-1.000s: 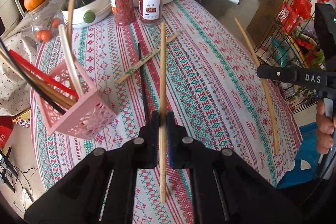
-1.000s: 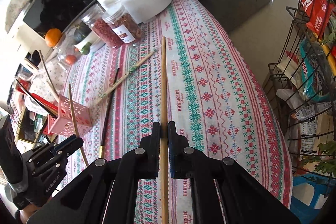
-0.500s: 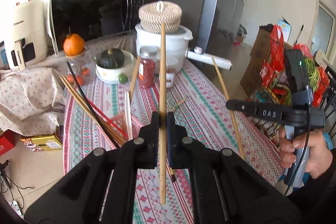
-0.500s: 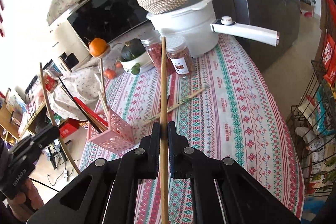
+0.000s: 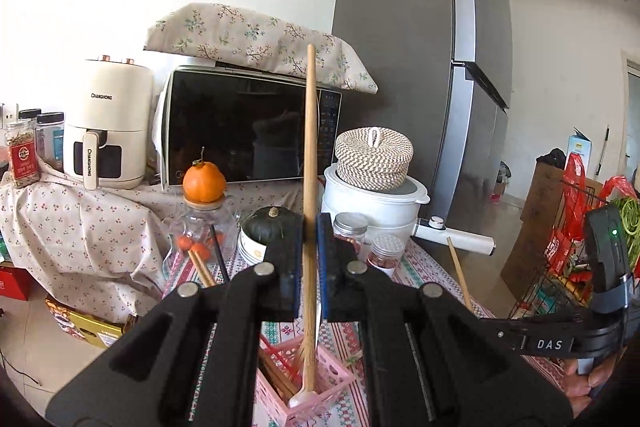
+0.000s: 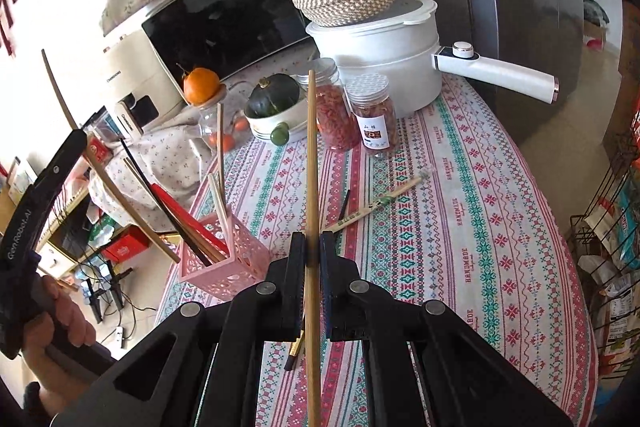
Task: Organize utensils
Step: 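Lower both wooden chopsticks into the pink holder and open both tools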
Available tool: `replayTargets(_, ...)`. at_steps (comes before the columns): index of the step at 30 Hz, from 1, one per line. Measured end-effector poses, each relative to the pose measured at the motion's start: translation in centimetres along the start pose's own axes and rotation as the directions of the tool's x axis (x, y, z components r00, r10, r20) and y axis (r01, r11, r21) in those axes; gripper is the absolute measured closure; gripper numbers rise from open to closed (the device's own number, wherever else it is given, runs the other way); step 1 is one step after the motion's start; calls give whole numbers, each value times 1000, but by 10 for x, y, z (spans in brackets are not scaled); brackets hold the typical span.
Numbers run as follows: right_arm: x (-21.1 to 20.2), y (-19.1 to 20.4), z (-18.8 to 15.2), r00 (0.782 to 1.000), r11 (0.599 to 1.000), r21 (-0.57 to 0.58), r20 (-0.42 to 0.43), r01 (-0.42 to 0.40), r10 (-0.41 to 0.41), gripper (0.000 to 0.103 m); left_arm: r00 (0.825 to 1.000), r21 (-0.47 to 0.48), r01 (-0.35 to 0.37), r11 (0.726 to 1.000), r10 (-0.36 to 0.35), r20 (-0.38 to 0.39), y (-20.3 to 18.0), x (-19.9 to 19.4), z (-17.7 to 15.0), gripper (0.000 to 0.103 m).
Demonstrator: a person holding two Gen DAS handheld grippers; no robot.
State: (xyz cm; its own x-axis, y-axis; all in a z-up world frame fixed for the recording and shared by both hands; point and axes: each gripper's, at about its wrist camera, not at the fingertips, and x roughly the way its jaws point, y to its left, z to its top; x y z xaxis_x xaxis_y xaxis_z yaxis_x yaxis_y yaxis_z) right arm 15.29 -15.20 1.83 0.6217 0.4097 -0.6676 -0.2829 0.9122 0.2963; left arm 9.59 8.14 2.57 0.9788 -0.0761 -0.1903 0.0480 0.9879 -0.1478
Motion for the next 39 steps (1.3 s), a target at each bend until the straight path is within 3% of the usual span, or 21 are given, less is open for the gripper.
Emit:
replayTargets(3,-1,5,0,999,1000,-13,31,6,-6,96,1000,-22,-10,1000,9,-13,6,9,-9,95)
replayTargets(8,0,11,1,997,999,-30,80,19,-17,96,993,-73,-17,997,9,-115,17,21,-28,95)
replayTargets(14,-3,25,4,989,1000,-25,147,-9,13,96,965,-84,29,996,-50,-259,24,22,-40,95)
replayTargets(15,-4,28,5,987,1000,-23,159,-14,17,96,959,-82,33,996,-54,-279,25,20,-40,93)
replayTargets(18,-4,39,7,980,999,-17,194,-30,33,96,935,-85,30,996,-58,-350,30,14,-39,73)
replayTargets(19,-3,43,8,978,999,-18,206,-33,36,96,926,-77,14,997,-42,-375,32,11,-38,63)
replayTargets(24,5,65,14,963,999,1,265,-45,43,96,869,-19,-44,999,28,-494,44,-2,-38,40)
replayTargets(27,12,82,16,950,1000,0,311,-25,24,96,817,-15,-93,996,68,-573,59,-8,-44,27)
replayTargets(30,21,100,19,933,1000,-24,360,19,-10,96,747,-3,-121,993,88,-659,70,-8,-55,19)
replayTargets(33,30,114,23,914,997,-45,404,67,-43,96,705,39,-133,990,122,-699,75,-9,-64,12)
replayTargets(36,42,121,28,903,996,-28,424,83,-64,96,684,52,-129,990,127,-719,77,-10,-69,6)
replayTargets(39,55,124,26,885,993,-8,454,120,-104,96,678,28,-132,991,111,-726,81,-10,-68,5)
